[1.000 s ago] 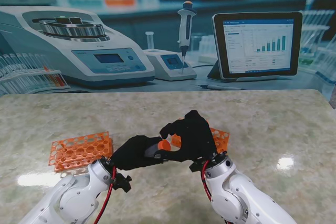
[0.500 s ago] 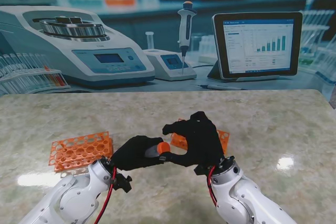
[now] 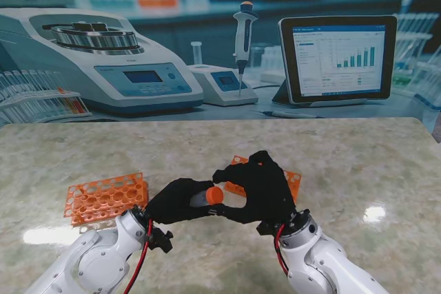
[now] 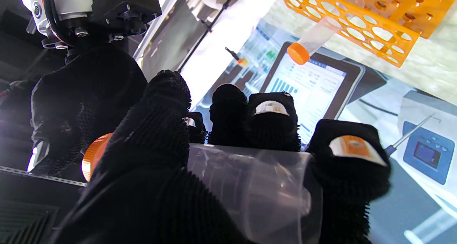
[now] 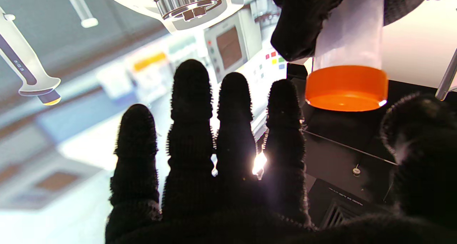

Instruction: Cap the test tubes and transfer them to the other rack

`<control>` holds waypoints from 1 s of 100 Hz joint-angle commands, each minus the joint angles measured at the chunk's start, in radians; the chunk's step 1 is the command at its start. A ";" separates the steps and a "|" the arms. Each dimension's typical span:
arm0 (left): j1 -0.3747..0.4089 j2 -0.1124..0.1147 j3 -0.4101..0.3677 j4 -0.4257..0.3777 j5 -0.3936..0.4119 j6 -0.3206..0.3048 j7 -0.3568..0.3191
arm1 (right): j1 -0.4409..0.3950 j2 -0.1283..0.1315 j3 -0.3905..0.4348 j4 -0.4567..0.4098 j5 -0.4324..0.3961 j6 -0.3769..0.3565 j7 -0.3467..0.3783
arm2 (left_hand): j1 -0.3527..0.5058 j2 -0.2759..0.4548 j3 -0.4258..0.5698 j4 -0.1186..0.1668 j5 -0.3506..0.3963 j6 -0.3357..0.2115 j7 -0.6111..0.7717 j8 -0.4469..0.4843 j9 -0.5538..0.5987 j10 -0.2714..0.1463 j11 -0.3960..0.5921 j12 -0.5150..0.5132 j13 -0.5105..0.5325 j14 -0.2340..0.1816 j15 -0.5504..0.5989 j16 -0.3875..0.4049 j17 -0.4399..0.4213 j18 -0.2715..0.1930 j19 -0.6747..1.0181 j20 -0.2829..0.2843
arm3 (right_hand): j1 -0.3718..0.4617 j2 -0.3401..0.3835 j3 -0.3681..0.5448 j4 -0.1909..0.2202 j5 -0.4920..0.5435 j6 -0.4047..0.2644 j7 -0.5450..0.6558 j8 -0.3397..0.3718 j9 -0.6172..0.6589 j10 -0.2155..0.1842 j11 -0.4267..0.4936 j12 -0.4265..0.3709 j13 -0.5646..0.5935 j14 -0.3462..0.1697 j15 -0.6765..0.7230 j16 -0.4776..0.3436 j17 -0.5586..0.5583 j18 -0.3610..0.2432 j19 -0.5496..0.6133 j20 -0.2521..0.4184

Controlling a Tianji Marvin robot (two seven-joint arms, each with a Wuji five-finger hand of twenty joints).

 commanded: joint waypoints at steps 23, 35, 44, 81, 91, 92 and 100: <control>0.003 0.000 0.002 -0.006 0.000 -0.001 -0.005 | -0.004 -0.004 -0.010 -0.010 0.017 -0.015 0.014 | 0.030 0.032 0.005 -0.006 0.027 -0.063 0.083 0.066 -0.016 -0.038 -0.003 -0.004 -0.004 -0.020 -0.003 -0.009 0.024 -0.065 0.112 -0.004 | 0.132 -0.018 -0.071 0.033 0.015 0.009 0.052 0.011 0.033 0.010 0.051 0.036 0.024 -0.015 0.013 0.026 0.019 -0.010 0.036 0.027; 0.004 0.000 0.000 -0.007 0.001 -0.003 -0.004 | 0.000 -0.005 -0.016 -0.009 0.022 -0.015 0.019 | 0.029 0.032 0.005 -0.006 0.026 -0.062 0.083 0.066 -0.016 -0.037 -0.003 -0.004 -0.004 -0.018 -0.003 -0.009 0.024 -0.065 0.112 -0.004 | 0.212 -0.002 -0.126 0.037 0.044 -0.003 0.075 0.030 0.065 0.004 0.074 0.050 0.047 -0.019 0.028 0.027 0.030 -0.011 0.044 0.028; 0.005 0.000 0.000 -0.007 0.002 -0.004 -0.002 | 0.002 -0.006 -0.019 -0.006 0.026 -0.016 0.022 | 0.030 0.032 0.005 -0.006 0.026 -0.063 0.083 0.066 -0.016 -0.037 -0.003 -0.004 -0.004 -0.018 -0.003 -0.009 0.023 -0.065 0.112 -0.004 | 0.359 0.030 -0.315 0.027 0.048 -0.031 0.155 -0.049 0.097 -0.001 0.090 0.060 0.069 -0.023 0.042 0.026 0.040 -0.010 0.052 0.026; 0.003 0.000 0.001 -0.005 0.002 -0.007 -0.001 | 0.007 -0.009 -0.023 0.000 0.037 -0.011 0.029 | 0.029 0.032 0.005 -0.006 0.027 -0.063 0.083 0.066 -0.016 -0.038 -0.003 -0.004 -0.005 -0.019 -0.004 -0.009 0.023 -0.064 0.112 -0.004 | 0.660 0.085 -0.602 0.097 0.051 -0.125 0.400 -0.169 0.188 -0.022 0.139 0.084 0.146 -0.034 0.087 0.033 0.072 -0.016 0.075 0.025; 0.004 -0.001 0.001 -0.005 0.004 -0.009 0.001 | 0.010 -0.009 -0.025 0.002 0.042 -0.008 0.035 | 0.030 0.032 0.005 -0.006 0.027 -0.063 0.083 0.066 -0.015 -0.038 -0.003 -0.004 -0.005 -0.019 -0.004 -0.009 0.023 -0.064 0.112 -0.004 | 0.678 0.086 -0.599 0.100 0.063 -0.124 0.409 -0.166 0.203 -0.020 0.147 0.087 0.159 -0.034 0.096 0.035 0.078 -0.018 0.080 0.026; 0.004 -0.001 0.001 -0.005 0.004 -0.009 0.001 | 0.011 -0.009 -0.025 0.003 0.043 -0.007 0.036 | 0.031 0.031 0.005 -0.006 0.027 -0.063 0.083 0.066 -0.015 -0.038 -0.003 -0.004 -0.005 -0.019 -0.004 -0.009 0.023 -0.064 0.112 -0.004 | 0.679 0.086 -0.599 0.101 0.065 -0.124 0.410 -0.166 0.205 -0.021 0.148 0.087 0.160 -0.034 0.097 0.036 0.079 -0.018 0.080 0.026; 0.005 -0.001 0.001 -0.006 0.005 -0.010 0.002 | 0.016 -0.010 -0.029 0.006 0.047 -0.004 0.039 | 0.030 0.032 0.006 -0.006 0.026 -0.063 0.083 0.066 -0.015 -0.038 -0.003 -0.004 -0.005 -0.019 -0.004 -0.009 0.023 -0.064 0.112 -0.004 | 0.683 0.087 -0.592 0.099 0.074 -0.119 0.418 -0.162 0.216 -0.020 0.155 0.091 0.172 -0.035 0.105 0.038 0.085 -0.018 0.086 0.028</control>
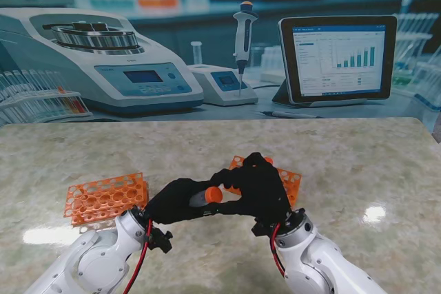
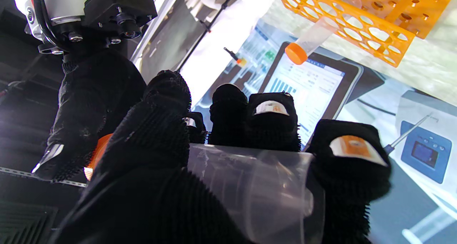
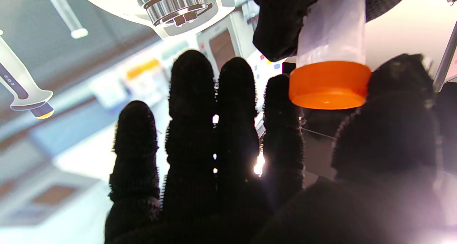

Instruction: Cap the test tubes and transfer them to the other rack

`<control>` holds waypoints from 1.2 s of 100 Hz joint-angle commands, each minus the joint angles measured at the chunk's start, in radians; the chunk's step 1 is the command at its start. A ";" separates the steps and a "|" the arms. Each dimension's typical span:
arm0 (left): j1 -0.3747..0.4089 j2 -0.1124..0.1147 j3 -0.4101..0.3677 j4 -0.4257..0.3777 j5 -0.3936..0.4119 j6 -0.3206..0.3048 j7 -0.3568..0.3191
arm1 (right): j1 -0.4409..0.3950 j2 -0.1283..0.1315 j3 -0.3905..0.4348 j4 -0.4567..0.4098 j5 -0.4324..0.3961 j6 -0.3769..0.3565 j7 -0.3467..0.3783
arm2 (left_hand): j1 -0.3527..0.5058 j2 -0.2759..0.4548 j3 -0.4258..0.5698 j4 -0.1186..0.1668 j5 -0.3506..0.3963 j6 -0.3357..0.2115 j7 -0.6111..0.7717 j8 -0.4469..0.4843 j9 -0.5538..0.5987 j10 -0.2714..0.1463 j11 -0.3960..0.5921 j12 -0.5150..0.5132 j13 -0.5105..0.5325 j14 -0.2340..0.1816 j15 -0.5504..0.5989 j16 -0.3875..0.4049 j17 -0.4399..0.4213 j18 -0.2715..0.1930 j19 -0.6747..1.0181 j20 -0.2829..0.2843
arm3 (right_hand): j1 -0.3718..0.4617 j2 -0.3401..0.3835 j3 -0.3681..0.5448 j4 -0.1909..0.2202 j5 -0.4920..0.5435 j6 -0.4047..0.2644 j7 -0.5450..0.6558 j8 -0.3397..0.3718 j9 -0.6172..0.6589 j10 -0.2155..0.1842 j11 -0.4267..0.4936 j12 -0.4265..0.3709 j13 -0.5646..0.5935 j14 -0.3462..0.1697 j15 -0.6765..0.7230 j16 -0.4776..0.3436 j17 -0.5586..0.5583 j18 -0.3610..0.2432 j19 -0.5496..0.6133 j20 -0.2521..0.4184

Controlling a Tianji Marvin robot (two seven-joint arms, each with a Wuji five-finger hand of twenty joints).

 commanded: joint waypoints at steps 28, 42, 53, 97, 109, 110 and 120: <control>0.006 -0.002 0.002 -0.011 0.003 -0.009 0.000 | 0.022 -0.008 -0.022 0.028 0.003 0.037 -0.004 | 0.029 0.032 0.005 -0.006 0.026 -0.063 0.082 0.066 -0.016 -0.037 -0.003 -0.004 -0.005 -0.019 -0.004 -0.009 0.023 -0.064 0.112 -0.004 | -0.087 -0.069 0.605 -0.087 0.130 -0.114 0.156 0.047 0.097 -0.034 0.082 0.051 0.076 -0.031 0.128 0.033 0.036 -0.023 0.068 0.025; 0.006 -0.002 0.002 -0.010 0.004 -0.009 0.001 | 0.026 -0.008 -0.026 0.031 -0.003 0.050 -0.015 | 0.030 0.032 0.006 -0.006 0.026 -0.064 0.082 0.066 -0.016 -0.037 -0.003 -0.004 -0.005 -0.019 -0.004 -0.009 0.023 -0.064 0.112 -0.004 | -0.131 -0.072 0.625 -0.085 0.175 -0.108 0.126 0.096 0.116 -0.041 0.113 0.065 0.079 -0.038 0.179 0.032 0.051 -0.030 0.082 0.027; 0.005 -0.002 0.003 -0.010 0.004 -0.009 0.001 | 0.032 -0.009 -0.031 0.036 -0.004 0.061 -0.024 | 0.030 0.032 0.006 -0.006 0.027 -0.064 0.082 0.066 -0.015 -0.037 -0.002 -0.004 -0.005 -0.019 -0.004 -0.009 0.023 -0.064 0.112 -0.004 | -0.155 -0.071 0.629 -0.081 0.200 -0.110 0.114 0.121 0.126 -0.044 0.131 0.073 0.080 -0.043 0.208 0.030 0.058 -0.033 0.091 0.028; 0.009 -0.002 -0.001 -0.013 0.007 -0.010 0.004 | 0.058 -0.018 -0.061 0.066 0.008 0.087 -0.050 | 0.028 0.031 0.006 -0.006 0.027 -0.064 0.082 0.066 -0.015 -0.038 -0.003 -0.004 -0.005 -0.019 -0.004 -0.009 0.023 -0.064 0.112 -0.004 | -0.230 -0.080 0.663 -0.059 0.268 -0.105 0.097 0.206 0.138 -0.046 0.214 0.103 0.081 -0.050 0.263 0.019 0.062 -0.041 0.106 0.031; 0.008 -0.002 0.000 -0.013 0.007 -0.010 0.003 | 0.066 -0.019 -0.068 0.072 0.012 0.092 -0.048 | 0.028 0.031 0.006 -0.006 0.026 -0.064 0.082 0.066 -0.016 -0.039 -0.003 -0.005 -0.005 -0.019 -0.004 -0.009 0.023 -0.064 0.112 -0.004 | -0.258 -0.083 0.676 -0.043 0.289 -0.107 0.098 0.234 0.139 -0.047 0.244 0.111 0.082 -0.053 0.284 0.024 0.063 -0.042 0.112 0.034; 0.008 -0.002 0.000 -0.013 0.007 -0.011 0.003 | 0.067 -0.019 -0.068 0.073 0.013 0.093 -0.048 | 0.030 0.032 0.007 -0.006 0.026 -0.064 0.082 0.066 -0.015 -0.039 -0.003 -0.005 -0.005 -0.019 -0.004 -0.009 0.023 -0.064 0.112 -0.004 | -0.260 -0.083 0.677 -0.041 0.292 -0.106 0.100 0.237 0.140 -0.047 0.247 0.111 0.082 -0.053 0.286 0.024 0.063 -0.042 0.112 0.035; 0.008 -0.002 0.001 -0.012 0.007 -0.011 0.004 | 0.075 -0.020 -0.076 0.081 0.016 0.098 -0.049 | 0.029 0.031 0.006 -0.006 0.026 -0.064 0.082 0.066 -0.016 -0.038 -0.003 -0.004 -0.005 -0.019 -0.004 -0.009 0.023 -0.064 0.112 -0.004 | -0.292 -0.089 0.701 -0.019 0.317 -0.106 0.100 0.277 0.143 -0.051 0.282 0.111 0.084 -0.055 0.312 0.027 0.066 -0.043 0.118 0.037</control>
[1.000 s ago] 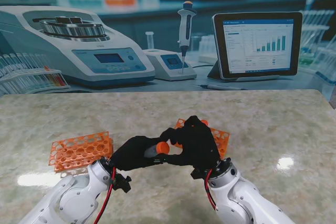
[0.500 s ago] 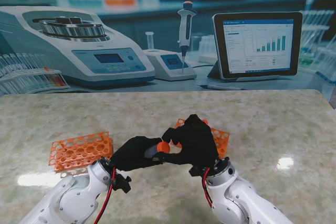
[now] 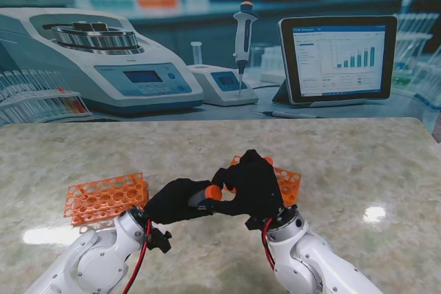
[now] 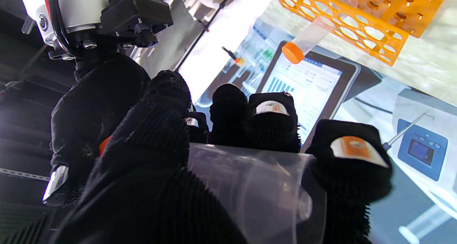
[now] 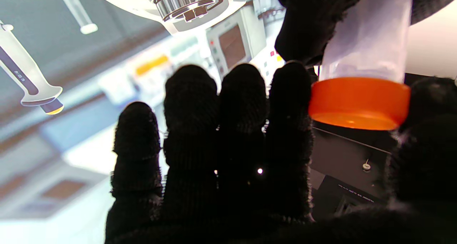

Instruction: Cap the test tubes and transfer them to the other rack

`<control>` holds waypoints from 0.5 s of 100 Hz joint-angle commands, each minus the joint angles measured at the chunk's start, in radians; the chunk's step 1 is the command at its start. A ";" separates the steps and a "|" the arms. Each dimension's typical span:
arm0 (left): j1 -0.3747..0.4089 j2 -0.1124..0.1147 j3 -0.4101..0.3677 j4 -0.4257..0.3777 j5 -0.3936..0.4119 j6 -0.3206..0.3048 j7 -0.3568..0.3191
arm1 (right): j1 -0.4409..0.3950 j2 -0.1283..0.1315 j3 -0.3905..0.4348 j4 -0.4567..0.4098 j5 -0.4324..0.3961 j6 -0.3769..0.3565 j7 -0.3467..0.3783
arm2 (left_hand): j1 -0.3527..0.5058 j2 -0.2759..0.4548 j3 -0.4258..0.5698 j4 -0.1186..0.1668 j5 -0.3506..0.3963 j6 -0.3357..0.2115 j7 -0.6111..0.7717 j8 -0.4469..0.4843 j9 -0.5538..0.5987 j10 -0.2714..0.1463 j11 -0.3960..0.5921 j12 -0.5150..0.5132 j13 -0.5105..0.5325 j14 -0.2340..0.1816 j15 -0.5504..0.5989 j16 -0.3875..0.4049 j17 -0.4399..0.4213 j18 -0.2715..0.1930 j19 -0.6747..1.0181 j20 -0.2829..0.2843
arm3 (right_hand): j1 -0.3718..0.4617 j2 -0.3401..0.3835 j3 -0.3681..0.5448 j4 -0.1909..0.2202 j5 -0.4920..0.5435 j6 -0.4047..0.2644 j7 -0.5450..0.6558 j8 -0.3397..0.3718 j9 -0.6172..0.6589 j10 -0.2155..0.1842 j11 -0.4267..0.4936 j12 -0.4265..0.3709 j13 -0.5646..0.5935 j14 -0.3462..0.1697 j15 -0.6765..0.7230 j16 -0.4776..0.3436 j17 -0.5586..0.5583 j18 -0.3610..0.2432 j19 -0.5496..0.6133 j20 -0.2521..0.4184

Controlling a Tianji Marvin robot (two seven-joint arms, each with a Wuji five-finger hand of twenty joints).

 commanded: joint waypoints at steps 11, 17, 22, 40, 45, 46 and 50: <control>0.005 -0.002 0.005 -0.015 0.003 -0.012 -0.002 | 0.012 -0.008 -0.012 0.024 0.007 0.021 0.001 | 0.028 0.032 0.006 -0.006 0.027 -0.099 0.085 0.066 -0.016 -0.038 -0.003 -0.005 -0.005 -0.020 -0.004 -0.009 0.018 -0.064 0.111 -0.003 | 0.049 -0.018 0.178 0.081 0.107 -0.087 0.038 0.099 0.036 -0.032 0.085 0.000 0.017 -0.046 0.076 0.002 0.004 -0.019 0.044 0.024; 0.005 -0.002 0.004 -0.015 0.003 -0.012 -0.001 | 0.016 -0.009 -0.016 0.028 0.009 0.025 0.000 | 0.029 0.031 0.006 -0.006 0.027 -0.099 0.085 0.066 -0.016 -0.038 -0.003 -0.005 -0.005 -0.020 -0.004 -0.009 0.018 -0.064 0.111 -0.003 | 0.037 -0.018 0.176 0.080 0.118 -0.096 0.046 0.105 0.039 -0.030 0.099 0.002 0.019 -0.046 0.086 0.005 0.005 -0.018 0.047 0.024; 0.006 -0.002 0.004 -0.015 0.003 -0.012 -0.002 | 0.019 -0.010 -0.018 0.029 0.011 0.026 0.002 | 0.029 0.031 0.006 -0.006 0.027 -0.099 0.085 0.066 -0.015 -0.037 -0.003 -0.005 -0.005 -0.020 -0.005 -0.009 0.018 -0.064 0.110 -0.003 | 0.022 -0.017 0.177 0.079 0.127 -0.105 0.057 0.110 0.039 -0.034 0.116 0.003 0.019 -0.047 0.098 0.007 0.007 -0.018 0.049 0.025; 0.006 -0.002 0.004 -0.015 0.003 -0.012 -0.002 | 0.025 -0.013 -0.021 0.032 0.023 0.028 0.013 | 0.029 0.031 0.007 -0.006 0.026 -0.099 0.085 0.066 -0.015 -0.038 -0.003 -0.005 -0.006 -0.020 -0.005 -0.009 0.017 -0.064 0.110 -0.003 | -0.070 -0.004 0.193 0.070 0.171 -0.174 0.120 0.133 0.040 -0.051 0.181 -0.006 0.019 -0.047 0.135 0.004 0.017 -0.016 0.059 0.023; 0.006 -0.002 0.004 -0.016 0.003 -0.012 -0.002 | 0.024 -0.013 -0.019 0.029 0.027 0.027 0.023 | 0.028 0.030 0.006 -0.006 0.026 -0.099 0.085 0.066 -0.016 -0.039 -0.003 -0.005 -0.006 -0.020 -0.005 -0.009 0.017 -0.064 0.110 -0.003 | -0.086 0.007 0.182 0.067 0.170 -0.183 0.127 0.137 0.039 -0.054 0.182 -0.010 0.018 -0.046 0.135 0.001 0.017 -0.016 0.059 0.023; 0.006 -0.002 0.003 -0.016 0.003 -0.012 -0.002 | 0.023 -0.012 -0.018 0.029 0.028 0.027 0.025 | 0.028 0.030 0.006 -0.006 0.026 -0.099 0.085 0.066 -0.016 -0.039 -0.003 -0.005 -0.006 -0.020 -0.005 -0.009 0.017 -0.064 0.110 -0.003 | -0.091 0.011 0.179 0.066 0.170 -0.183 0.127 0.138 0.039 -0.054 0.182 -0.011 0.018 -0.046 0.134 0.000 0.016 -0.016 0.059 0.023; 0.006 -0.002 0.003 -0.016 0.003 -0.012 -0.002 | 0.022 -0.011 -0.016 0.026 0.029 0.026 0.036 | 0.028 0.031 0.007 -0.006 0.027 -0.099 0.085 0.066 -0.015 -0.038 -0.003 -0.005 -0.005 -0.019 -0.005 -0.009 0.017 -0.064 0.110 -0.003 | -0.106 0.033 0.160 0.066 0.160 -0.185 0.128 0.142 0.038 -0.051 0.171 -0.021 0.017 -0.045 0.124 -0.006 0.012 -0.016 0.055 0.021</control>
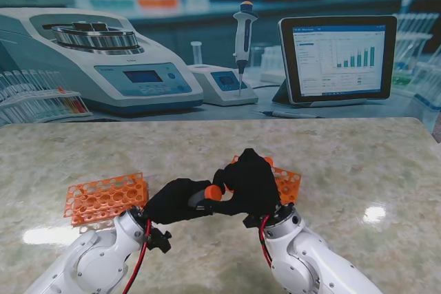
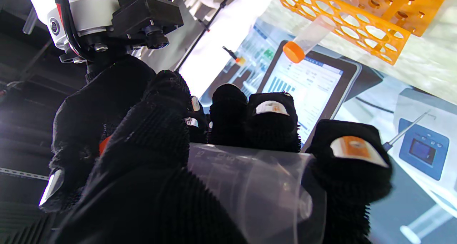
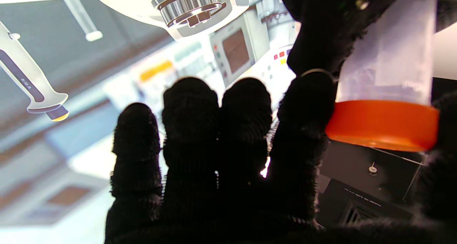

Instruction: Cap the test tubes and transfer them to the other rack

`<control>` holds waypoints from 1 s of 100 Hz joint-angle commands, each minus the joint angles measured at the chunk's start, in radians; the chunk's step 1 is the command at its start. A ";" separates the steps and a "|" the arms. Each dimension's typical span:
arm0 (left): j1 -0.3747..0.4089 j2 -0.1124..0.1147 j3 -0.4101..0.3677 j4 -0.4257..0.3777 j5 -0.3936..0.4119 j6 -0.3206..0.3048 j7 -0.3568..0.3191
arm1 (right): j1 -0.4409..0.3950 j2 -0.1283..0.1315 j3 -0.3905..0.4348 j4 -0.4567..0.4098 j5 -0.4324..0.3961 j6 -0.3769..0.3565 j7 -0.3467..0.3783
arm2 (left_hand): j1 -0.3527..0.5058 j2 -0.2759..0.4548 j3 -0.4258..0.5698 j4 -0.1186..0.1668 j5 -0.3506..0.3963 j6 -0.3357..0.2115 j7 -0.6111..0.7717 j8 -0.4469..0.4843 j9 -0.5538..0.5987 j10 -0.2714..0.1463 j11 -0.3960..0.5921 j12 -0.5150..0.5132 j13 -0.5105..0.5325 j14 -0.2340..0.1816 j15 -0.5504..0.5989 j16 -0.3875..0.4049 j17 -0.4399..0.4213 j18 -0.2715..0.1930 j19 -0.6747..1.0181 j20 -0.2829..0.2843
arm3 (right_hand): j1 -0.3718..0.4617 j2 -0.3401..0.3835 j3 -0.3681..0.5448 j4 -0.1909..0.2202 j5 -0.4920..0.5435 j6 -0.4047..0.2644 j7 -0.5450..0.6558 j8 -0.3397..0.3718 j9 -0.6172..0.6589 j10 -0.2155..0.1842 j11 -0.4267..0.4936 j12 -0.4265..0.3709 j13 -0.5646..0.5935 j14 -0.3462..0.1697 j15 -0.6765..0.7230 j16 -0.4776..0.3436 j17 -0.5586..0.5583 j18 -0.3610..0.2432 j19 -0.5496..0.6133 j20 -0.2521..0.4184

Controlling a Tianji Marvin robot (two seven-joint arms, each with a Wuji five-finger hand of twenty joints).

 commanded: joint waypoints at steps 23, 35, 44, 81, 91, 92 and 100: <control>0.005 -0.002 0.004 -0.015 0.003 -0.009 -0.003 | -0.012 -0.003 0.010 -0.001 0.019 0.001 0.047 | 0.028 0.031 0.007 -0.006 0.027 -0.100 0.085 0.065 -0.016 -0.038 -0.004 -0.005 -0.005 -0.021 -0.005 -0.010 0.017 -0.064 0.110 -0.003 | -0.119 0.118 0.088 0.048 -0.090 -0.019 -0.057 0.020 -0.038 -0.009 -0.132 -0.014 -0.005 -0.025 -0.143 -0.023 -0.050 -0.005 -0.024 0.015; 0.006 -0.002 0.003 -0.015 0.003 -0.010 -0.003 | -0.017 -0.004 0.014 -0.005 0.025 -0.006 0.049 | 0.028 0.031 0.007 -0.006 0.027 -0.100 0.086 0.065 -0.015 -0.038 -0.003 -0.005 -0.005 -0.020 -0.005 -0.010 0.017 -0.064 0.110 -0.003 | -0.163 0.149 0.098 0.049 -0.184 0.037 -0.155 -0.008 -0.129 0.022 -0.223 -0.023 -0.077 -0.003 -0.250 -0.026 -0.095 0.018 -0.079 0.003; 0.006 -0.002 0.003 -0.015 0.003 -0.010 -0.004 | -0.026 -0.003 0.024 -0.014 0.026 -0.011 0.055 | 0.028 0.031 0.007 -0.007 0.027 -0.100 0.086 0.065 -0.015 -0.038 -0.003 -0.005 -0.005 -0.019 -0.005 -0.010 0.017 -0.064 0.110 -0.003 | -0.179 0.162 0.098 0.049 -0.228 0.056 -0.203 -0.023 -0.171 0.027 -0.275 -0.036 -0.113 0.009 -0.301 -0.028 -0.116 0.024 -0.106 -0.003; 0.004 -0.002 0.005 -0.014 0.002 -0.008 -0.004 | -0.054 -0.003 0.054 -0.034 0.021 -0.028 0.033 | 0.028 0.031 0.007 -0.007 0.027 -0.100 0.085 0.065 -0.015 -0.039 -0.003 -0.005 -0.005 -0.020 -0.005 -0.010 0.017 -0.064 0.110 -0.002 | -0.205 0.189 0.098 0.051 -0.341 0.117 -0.377 -0.125 -0.272 0.052 -0.457 -0.118 -0.203 0.030 -0.410 -0.037 -0.152 0.034 -0.153 -0.019; 0.004 -0.002 0.005 -0.014 0.002 -0.008 -0.004 | -0.064 -0.004 0.064 -0.043 0.020 -0.034 0.027 | 0.028 0.031 0.007 -0.007 0.026 -0.100 0.085 0.065 -0.015 -0.039 -0.003 -0.005 -0.005 -0.020 -0.005 -0.010 0.017 -0.064 0.110 -0.002 | -0.204 0.191 0.098 0.051 -0.351 0.123 -0.392 -0.140 -0.281 0.056 -0.474 -0.126 -0.215 0.033 -0.424 -0.041 -0.155 0.033 -0.155 -0.020; 0.004 -0.002 0.005 -0.014 0.002 -0.009 -0.004 | -0.065 -0.004 0.065 -0.044 0.019 -0.034 0.026 | 0.028 0.031 0.007 -0.006 0.026 -0.100 0.085 0.065 -0.015 -0.039 -0.003 -0.005 -0.005 -0.020 -0.005 -0.010 0.017 -0.064 0.110 -0.002 | -0.204 0.190 0.098 0.051 -0.351 0.123 -0.393 -0.141 -0.282 0.057 -0.475 -0.127 -0.215 0.033 -0.425 -0.041 -0.155 0.033 -0.155 -0.020; 0.005 -0.002 0.005 -0.015 0.003 -0.009 -0.003 | -0.076 -0.002 0.074 -0.053 0.012 -0.040 0.020 | 0.027 0.032 0.007 -0.007 0.026 -0.100 0.085 0.065 -0.015 -0.039 -0.003 -0.005 -0.005 -0.020 -0.005 -0.010 0.016 -0.064 0.110 -0.002 | -0.199 0.186 0.098 0.051 -0.362 0.127 -0.402 -0.151 -0.293 0.060 -0.491 -0.135 -0.220 0.035 -0.434 -0.044 -0.151 0.029 -0.154 -0.019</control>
